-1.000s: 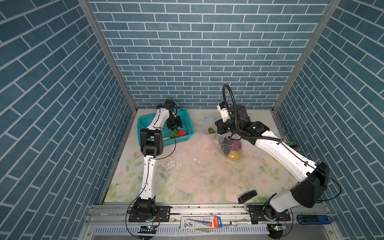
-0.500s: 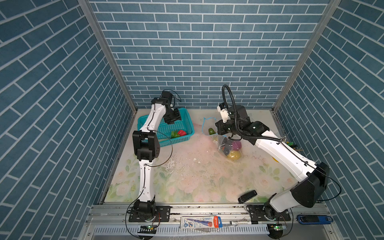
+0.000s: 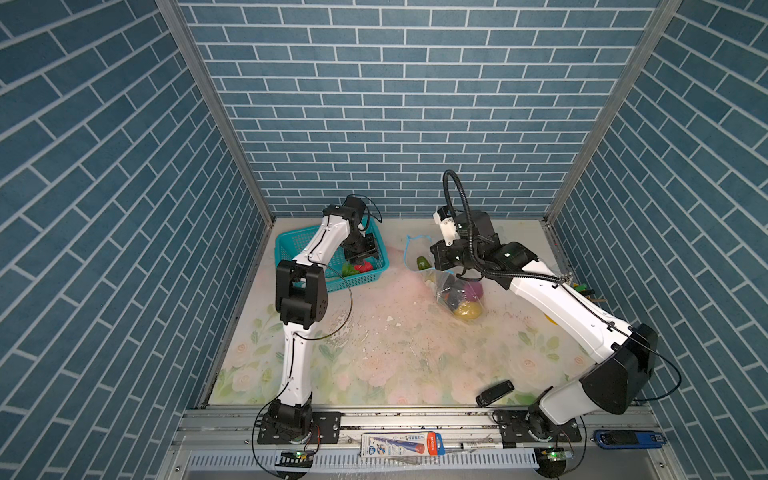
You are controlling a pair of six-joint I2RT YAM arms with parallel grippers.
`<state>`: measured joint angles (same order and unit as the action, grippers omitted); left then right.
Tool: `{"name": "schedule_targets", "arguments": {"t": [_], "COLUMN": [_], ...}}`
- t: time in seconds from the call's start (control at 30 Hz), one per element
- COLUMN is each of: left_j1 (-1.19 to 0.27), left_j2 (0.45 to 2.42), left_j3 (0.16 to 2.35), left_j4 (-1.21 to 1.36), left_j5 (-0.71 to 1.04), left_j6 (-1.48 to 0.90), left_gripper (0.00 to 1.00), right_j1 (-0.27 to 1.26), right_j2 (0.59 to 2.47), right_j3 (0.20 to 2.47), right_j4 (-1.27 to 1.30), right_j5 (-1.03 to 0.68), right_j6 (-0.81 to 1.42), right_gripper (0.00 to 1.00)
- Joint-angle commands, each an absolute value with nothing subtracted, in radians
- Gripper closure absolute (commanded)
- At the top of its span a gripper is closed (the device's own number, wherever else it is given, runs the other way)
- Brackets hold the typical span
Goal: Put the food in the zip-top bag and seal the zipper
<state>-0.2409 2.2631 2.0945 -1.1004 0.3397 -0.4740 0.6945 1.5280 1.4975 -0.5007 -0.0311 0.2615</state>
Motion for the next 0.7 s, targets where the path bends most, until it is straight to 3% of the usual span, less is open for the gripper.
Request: {"name": "schedule_targets", "arguments": {"t": [0.0,0.67], "left_j1": [-0.236,-0.235], "left_j2": [2.252,2.255], "left_j3": [2.056,2.039], "left_j4": [-1.111,-1.143], "left_j5": [0.327,0.257], "left_j6": [-0.474,-0.448], "left_gripper": [0.45,0.39], "right_j1": [0.693,0.694], "right_j2": [1.543,1.526], "right_j3": [1.559,1.539], "right_j4": [-0.515,-0.511], "right_j5": [-0.038,-0.031], "right_j6": [0.259,0.259], "right_gripper": [1.0,1.0]}}
